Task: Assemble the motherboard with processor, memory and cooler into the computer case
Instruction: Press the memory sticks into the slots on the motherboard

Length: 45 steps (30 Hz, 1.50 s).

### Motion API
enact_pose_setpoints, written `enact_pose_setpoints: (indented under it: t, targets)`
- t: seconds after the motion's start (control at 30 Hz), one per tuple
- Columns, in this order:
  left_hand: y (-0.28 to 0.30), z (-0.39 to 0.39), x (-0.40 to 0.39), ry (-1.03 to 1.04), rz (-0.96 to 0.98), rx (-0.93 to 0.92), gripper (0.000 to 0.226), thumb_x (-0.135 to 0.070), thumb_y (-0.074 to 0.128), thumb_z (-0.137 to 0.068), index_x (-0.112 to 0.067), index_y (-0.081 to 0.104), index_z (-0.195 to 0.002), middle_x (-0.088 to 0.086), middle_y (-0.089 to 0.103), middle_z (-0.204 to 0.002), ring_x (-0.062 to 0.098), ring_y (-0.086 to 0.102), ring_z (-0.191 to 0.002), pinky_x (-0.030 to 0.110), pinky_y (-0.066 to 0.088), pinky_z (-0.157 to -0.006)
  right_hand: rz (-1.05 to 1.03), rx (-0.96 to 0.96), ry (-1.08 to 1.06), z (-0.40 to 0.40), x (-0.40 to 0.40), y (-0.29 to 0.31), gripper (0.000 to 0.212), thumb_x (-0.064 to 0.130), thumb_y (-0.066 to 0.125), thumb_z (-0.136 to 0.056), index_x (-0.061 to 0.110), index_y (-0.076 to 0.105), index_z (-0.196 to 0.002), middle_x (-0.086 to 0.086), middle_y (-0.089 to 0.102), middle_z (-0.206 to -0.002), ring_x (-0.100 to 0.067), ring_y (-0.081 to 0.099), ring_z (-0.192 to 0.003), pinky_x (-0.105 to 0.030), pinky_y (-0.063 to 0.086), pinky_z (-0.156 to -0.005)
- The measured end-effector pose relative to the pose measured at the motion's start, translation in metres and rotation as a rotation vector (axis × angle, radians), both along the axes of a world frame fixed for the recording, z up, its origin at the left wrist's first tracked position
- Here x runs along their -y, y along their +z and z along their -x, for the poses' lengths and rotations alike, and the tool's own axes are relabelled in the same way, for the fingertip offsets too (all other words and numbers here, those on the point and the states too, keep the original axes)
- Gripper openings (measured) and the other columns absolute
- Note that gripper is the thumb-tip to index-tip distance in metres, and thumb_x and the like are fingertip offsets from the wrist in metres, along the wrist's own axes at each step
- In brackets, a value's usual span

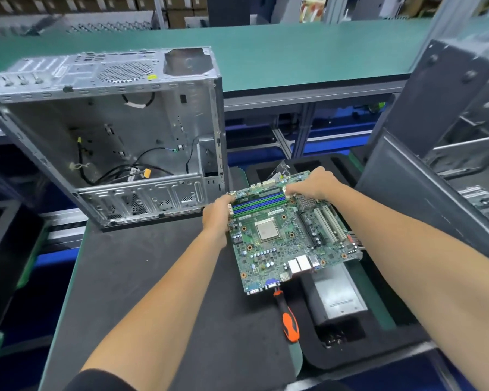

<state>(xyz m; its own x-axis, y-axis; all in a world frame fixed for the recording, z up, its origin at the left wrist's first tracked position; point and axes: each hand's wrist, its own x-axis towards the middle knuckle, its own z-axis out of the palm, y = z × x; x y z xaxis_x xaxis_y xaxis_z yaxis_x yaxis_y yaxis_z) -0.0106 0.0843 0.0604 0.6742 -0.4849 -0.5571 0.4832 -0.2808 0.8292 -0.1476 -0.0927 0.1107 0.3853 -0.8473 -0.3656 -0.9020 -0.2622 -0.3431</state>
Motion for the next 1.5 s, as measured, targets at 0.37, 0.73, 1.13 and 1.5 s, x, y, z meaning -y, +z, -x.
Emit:
enact_pose_setpoints:
  t: [0.37, 0.73, 1.13, 1.5]
  targets:
    - [-0.006, 0.021, 0.064, -0.004, -0.005, 0.004, 0.053, -0.03, 0.063, -0.078, -0.013, 0.053, -0.127, 0.01, 0.051, -0.133, 0.029, 0.047, -0.123, 0.045, 0.04, -0.1, -0.04, 0.028, -0.026, 0.02, 0.069, -0.015, 0.111, 0.055, 0.074, -0.07, -0.001, 0.019, -0.149, -0.02, 0.038, -0.143, -0.033, 0.049, -0.118, -0.042, 0.049, -0.092]
    - [-0.018, 0.022, 0.121, 0.017, -0.021, 0.047, 0.049, -0.027, 0.061, -0.08, -0.013, 0.055, -0.127, 0.009, 0.052, -0.131, 0.025, 0.048, -0.119, 0.042, 0.041, -0.097, -0.042, 0.071, -0.053, 0.022, 0.124, -0.037, 0.11, 0.055, 0.075, -0.07, 0.0, 0.019, -0.148, -0.02, 0.036, -0.143, -0.034, 0.046, -0.12, -0.037, 0.041, -0.078]
    - [-0.045, 0.005, 0.143, 0.032, -0.109, 0.037, 0.043, -0.027, 0.061, -0.079, -0.014, 0.055, -0.119, 0.003, 0.053, -0.11, 0.019, 0.049, -0.09, 0.036, 0.04, -0.083, -0.112, 0.04, -0.038, 0.002, 0.148, -0.077, 0.113, 0.058, 0.074, -0.069, 0.0, 0.019, -0.149, -0.021, 0.035, -0.145, -0.036, 0.046, -0.124, -0.044, 0.047, -0.095]
    - [-0.057, -0.001, 0.149, -0.007, -0.148, 0.097, 0.029, -0.023, 0.06, -0.08, -0.016, 0.051, -0.107, -0.01, 0.048, -0.091, 0.011, 0.046, -0.081, 0.033, 0.037, -0.076, -0.116, 0.054, -0.069, -0.001, 0.149, -0.098, 0.113, 0.058, 0.073, -0.069, 0.001, 0.017, -0.149, -0.023, 0.028, -0.15, -0.039, 0.041, -0.13, -0.042, 0.041, -0.091]
